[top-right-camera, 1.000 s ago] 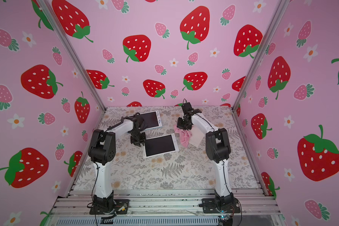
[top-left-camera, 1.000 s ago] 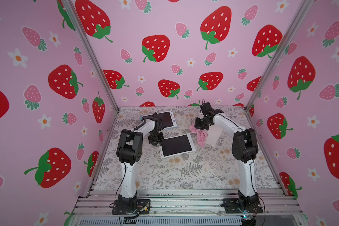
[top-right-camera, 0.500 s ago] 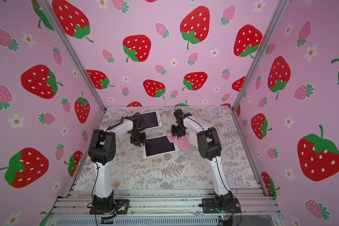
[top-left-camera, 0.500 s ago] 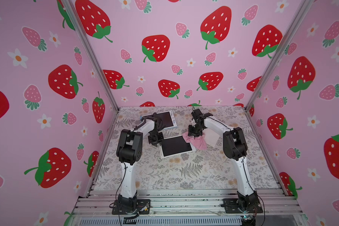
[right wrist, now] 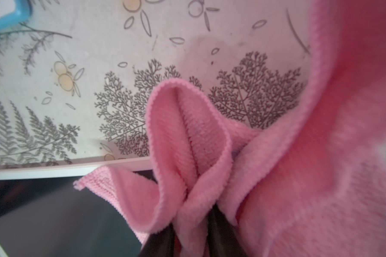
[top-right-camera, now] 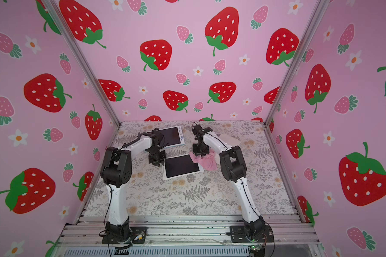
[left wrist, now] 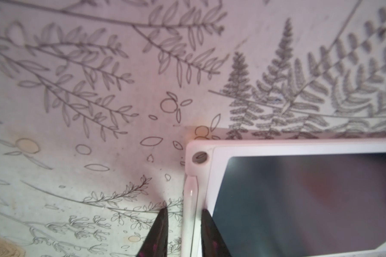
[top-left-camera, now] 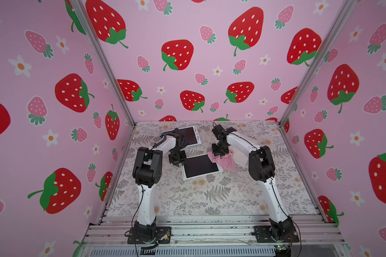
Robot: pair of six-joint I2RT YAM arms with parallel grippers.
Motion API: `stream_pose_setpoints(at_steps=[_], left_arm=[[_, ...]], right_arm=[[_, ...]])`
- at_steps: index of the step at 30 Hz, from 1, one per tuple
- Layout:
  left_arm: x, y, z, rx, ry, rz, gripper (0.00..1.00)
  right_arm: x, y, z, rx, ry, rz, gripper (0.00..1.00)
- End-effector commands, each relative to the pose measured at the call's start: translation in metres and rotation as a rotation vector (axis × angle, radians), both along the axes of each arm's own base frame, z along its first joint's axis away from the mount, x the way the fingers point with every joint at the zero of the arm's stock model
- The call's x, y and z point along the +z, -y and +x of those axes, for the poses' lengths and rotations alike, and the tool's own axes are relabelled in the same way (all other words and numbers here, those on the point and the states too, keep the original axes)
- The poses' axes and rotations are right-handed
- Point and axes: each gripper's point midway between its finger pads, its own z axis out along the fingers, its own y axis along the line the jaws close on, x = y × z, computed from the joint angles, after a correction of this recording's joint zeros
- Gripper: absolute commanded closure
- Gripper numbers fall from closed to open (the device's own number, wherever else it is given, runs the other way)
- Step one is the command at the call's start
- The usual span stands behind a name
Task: Wipe the drawing tablet
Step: Wipe the dirt from the drawing tablet.
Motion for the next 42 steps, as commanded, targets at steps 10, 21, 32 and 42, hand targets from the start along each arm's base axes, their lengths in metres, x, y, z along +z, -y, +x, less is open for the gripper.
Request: stream_pose_setpoints(at_steps=[10,21,32,42], left_arm=[[-0.049,-0.006,-0.024,-0.013,-0.126,0.052,0.74],[-0.048,-0.007,-0.023,-0.009,-0.123,0.051,0.74],[-0.05,-0.007,-0.023,-0.006,-0.122,0.052,0.74],[-0.05,-0.007,-0.025,-0.006,-0.122,0.052,0.75]], right_arm=[[-0.049,0.017,-0.032,0.032,-0.126,-0.1,0.65],[-0.076,0.037,-0.049,0.044,-0.231,-0.225,1.0],[-0.068,0.022,-0.039,0.041,-0.193,-0.156,0.6],[-0.062,0.019,-0.027,-0.041,-0.172,-0.05,0.57]])
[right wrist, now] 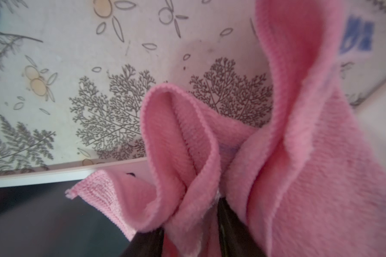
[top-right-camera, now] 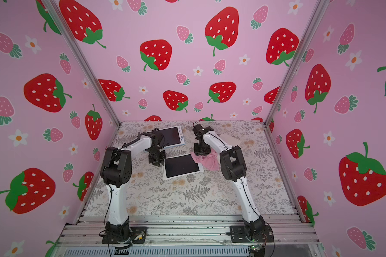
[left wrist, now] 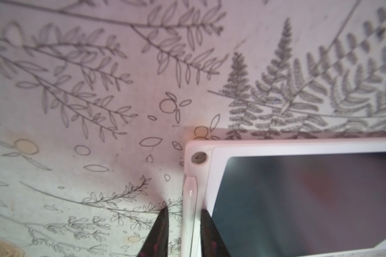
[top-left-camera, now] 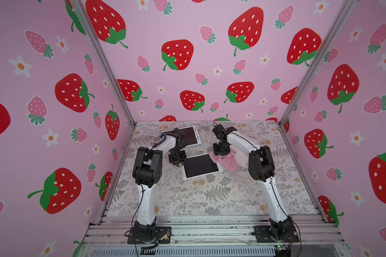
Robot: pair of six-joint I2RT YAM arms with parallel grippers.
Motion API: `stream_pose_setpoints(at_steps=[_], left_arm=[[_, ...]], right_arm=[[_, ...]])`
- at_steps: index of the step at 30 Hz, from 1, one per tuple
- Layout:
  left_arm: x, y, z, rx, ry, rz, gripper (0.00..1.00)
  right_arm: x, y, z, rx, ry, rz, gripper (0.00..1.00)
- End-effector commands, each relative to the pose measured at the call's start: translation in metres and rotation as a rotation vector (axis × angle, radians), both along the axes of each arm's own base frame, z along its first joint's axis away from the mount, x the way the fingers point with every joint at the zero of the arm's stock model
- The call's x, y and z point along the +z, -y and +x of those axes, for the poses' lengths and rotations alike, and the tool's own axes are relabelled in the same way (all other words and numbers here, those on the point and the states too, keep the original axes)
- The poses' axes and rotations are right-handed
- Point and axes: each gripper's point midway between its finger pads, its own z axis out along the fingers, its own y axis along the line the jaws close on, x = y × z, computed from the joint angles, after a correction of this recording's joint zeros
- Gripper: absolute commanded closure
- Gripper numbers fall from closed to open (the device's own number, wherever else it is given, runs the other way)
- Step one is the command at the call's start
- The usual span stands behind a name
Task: Wipe the drawing tablet
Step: Wipe the dirt from the drawing tablet.
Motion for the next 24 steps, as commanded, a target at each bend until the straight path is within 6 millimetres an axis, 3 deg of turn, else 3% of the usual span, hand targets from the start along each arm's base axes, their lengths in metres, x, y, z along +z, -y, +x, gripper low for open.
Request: stream_pose_setpoints(at_steps=[1,6,15,17,20,24], left_arm=[[-0.051,-0.008,-0.025,-0.009,-0.121,0.059,0.75],[-0.05,-0.008,-0.025,-0.01,-0.116,0.057,0.75],[-0.05,-0.011,-0.025,-0.003,-0.116,0.057,0.75],[-0.05,-0.011,-0.025,-0.004,-0.117,0.057,0.75],[-0.05,-0.011,-0.025,-0.003,-0.116,0.056,0.75],[-0.052,-0.012,-0.026,0.0,-0.118,0.057,0.75]], right_arm=[[-0.059,0.009,-0.027,-0.029,-0.168,-0.021,0.55],[-0.052,-0.011,-0.025,-0.015,-0.165,0.055,0.49],[-0.074,0.027,-0.047,-0.011,-0.252,-0.137,0.86],[-0.07,0.028,-0.043,-0.024,-0.221,-0.111,1.0],[-0.044,0.028,-0.026,-0.08,-0.123,0.021,1.0],[0.02,0.038,0.001,-0.134,0.018,0.193,1.0]])
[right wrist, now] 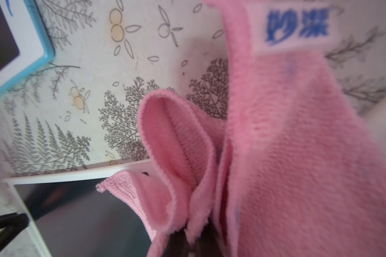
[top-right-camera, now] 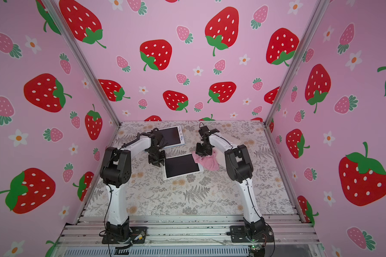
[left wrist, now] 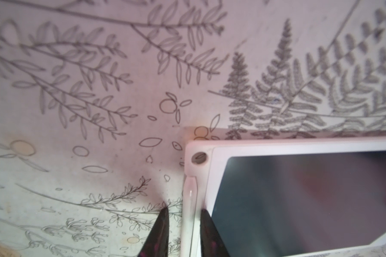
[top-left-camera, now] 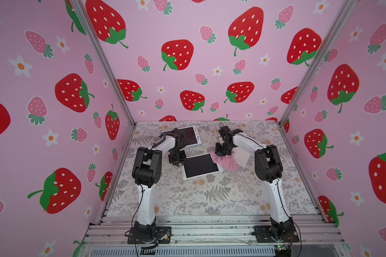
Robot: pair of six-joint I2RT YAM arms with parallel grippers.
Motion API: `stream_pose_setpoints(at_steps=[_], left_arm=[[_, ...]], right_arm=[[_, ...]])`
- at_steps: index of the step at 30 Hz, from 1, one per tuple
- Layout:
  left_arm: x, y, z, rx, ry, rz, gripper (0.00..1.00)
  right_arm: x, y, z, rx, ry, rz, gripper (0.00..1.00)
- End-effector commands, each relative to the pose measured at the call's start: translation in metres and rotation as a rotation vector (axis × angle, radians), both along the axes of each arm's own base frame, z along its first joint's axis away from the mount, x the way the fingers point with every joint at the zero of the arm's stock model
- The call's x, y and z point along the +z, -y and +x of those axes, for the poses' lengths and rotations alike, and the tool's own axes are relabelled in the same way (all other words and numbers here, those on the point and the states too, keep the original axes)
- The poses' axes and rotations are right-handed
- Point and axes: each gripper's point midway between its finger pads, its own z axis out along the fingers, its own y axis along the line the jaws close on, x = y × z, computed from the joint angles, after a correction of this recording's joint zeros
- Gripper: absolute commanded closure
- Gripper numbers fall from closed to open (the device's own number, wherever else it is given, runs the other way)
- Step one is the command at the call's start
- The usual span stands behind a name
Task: Wipe the drawing tablet
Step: Wipe the dirt from the drawing tablet.
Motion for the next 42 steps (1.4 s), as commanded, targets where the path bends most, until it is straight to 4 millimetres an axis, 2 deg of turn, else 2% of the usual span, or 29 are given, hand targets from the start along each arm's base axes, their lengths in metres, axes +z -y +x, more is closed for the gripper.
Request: stream_pose_setpoints(at_steps=[1,3,4,6,8,11,17,21,26,27,29,35,40,42], left_arm=[[-0.052,-0.012,-0.026,-0.008,-0.12,0.069,0.75],[-0.053,-0.012,-0.027,-0.007,-0.118,0.069,0.75],[-0.053,-0.012,-0.026,-0.003,-0.117,0.07,0.75],[-0.054,-0.012,-0.026,-0.003,-0.116,0.068,0.75],[-0.054,-0.008,-0.028,0.001,-0.123,0.04,0.75],[-0.053,-0.009,-0.028,0.004,-0.122,0.039,0.75],[-0.055,-0.009,-0.028,0.004,-0.126,0.035,0.75],[-0.056,-0.009,-0.027,0.008,-0.128,0.033,0.75],[-0.056,-0.009,-0.028,0.008,-0.13,0.034,0.75],[-0.056,-0.009,-0.027,0.008,-0.129,0.033,0.75],[-0.057,-0.009,-0.027,0.008,-0.13,0.033,0.75],[-0.055,-0.008,-0.026,0.011,-0.126,0.031,0.75],[-0.054,-0.008,-0.026,0.013,-0.124,0.03,0.75],[-0.053,-0.008,-0.025,0.013,-0.122,0.03,0.75]], right_arm=[[0.034,0.011,0.012,-0.05,0.071,0.109,1.0],[0.059,0.025,0.023,-0.079,0.143,0.125,1.0],[0.064,0.032,0.025,-0.091,0.155,0.126,1.0],[0.069,0.04,0.029,-0.105,0.186,0.13,1.0],[0.067,0.039,0.031,-0.096,0.196,0.135,1.0],[0.058,0.025,0.031,-0.073,0.183,0.137,1.0],[0.04,-0.019,0.021,0.043,0.146,0.092,1.0],[0.022,-0.03,0.004,0.074,0.087,0.046,0.99],[-0.006,-0.033,-0.018,0.092,0.006,0.007,0.75],[-0.011,-0.031,-0.02,0.095,-0.008,-0.013,0.71],[-0.021,-0.023,-0.024,0.092,-0.04,-0.07,0.71],[-0.044,0.012,-0.037,0.089,-0.117,-0.267,0.83],[-0.039,0.029,-0.041,0.095,-0.094,-0.343,0.87],[-0.037,0.034,-0.042,0.097,-0.093,-0.365,0.94]])
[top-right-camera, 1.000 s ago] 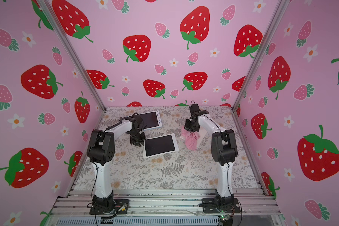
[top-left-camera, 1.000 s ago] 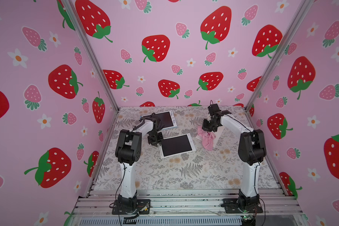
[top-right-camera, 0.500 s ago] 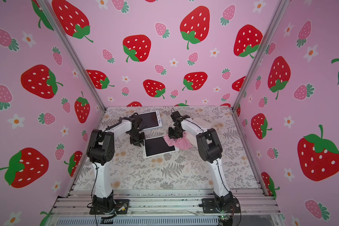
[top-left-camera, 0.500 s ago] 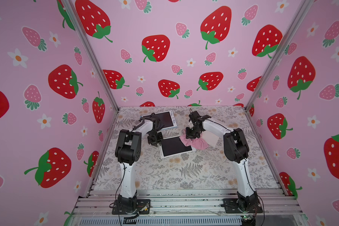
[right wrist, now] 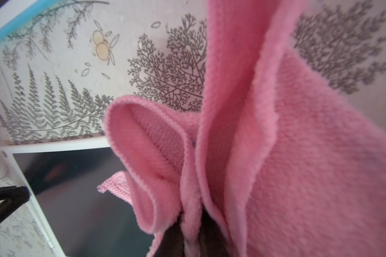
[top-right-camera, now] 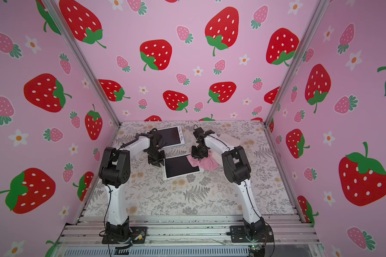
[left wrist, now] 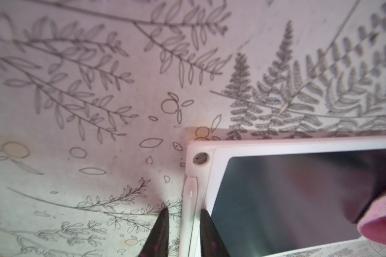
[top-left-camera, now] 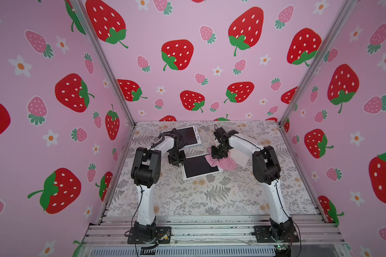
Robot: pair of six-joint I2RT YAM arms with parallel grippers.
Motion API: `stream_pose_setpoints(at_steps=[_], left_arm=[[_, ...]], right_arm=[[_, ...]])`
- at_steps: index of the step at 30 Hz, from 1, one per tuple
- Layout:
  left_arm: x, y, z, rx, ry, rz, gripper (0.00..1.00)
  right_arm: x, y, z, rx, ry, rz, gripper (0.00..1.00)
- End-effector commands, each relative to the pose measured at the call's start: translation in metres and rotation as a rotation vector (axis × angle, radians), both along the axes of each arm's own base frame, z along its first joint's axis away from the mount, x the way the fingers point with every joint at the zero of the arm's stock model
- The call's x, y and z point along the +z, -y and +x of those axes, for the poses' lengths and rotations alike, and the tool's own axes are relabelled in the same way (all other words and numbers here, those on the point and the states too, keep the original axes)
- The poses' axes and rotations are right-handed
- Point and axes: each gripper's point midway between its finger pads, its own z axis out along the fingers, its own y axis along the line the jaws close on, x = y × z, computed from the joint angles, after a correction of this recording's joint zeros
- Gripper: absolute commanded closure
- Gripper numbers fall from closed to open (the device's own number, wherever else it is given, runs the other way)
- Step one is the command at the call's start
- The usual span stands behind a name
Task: Wipe the drawing tablet
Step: Wipe the dirt from the drawing tablet, then place the cleaning item at the center of the board.
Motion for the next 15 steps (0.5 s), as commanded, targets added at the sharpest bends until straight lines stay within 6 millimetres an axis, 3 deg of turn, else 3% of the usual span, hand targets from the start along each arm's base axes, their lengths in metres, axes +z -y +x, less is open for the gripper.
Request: stream_pose_setpoints(at_steps=[1,7,12,15], left_arm=[[-0.053,-0.009,-0.025,-0.007,-0.123,0.066,0.75],[-0.054,-0.009,-0.026,-0.009,-0.128,0.071,0.75],[-0.053,-0.009,-0.026,-0.01,-0.128,0.07,0.75],[-0.047,-0.007,-0.024,-0.008,-0.114,0.053,0.74]], right_arm=[[-0.038,0.05,-0.028,-0.003,-0.111,-0.228,0.99],[-0.028,0.051,-0.03,-0.014,-0.077,-0.204,1.0],[-0.014,0.04,-0.041,-0.015,-0.081,-0.093,1.0],[-0.001,0.051,-0.05,-0.056,-0.082,-0.063,1.0]])
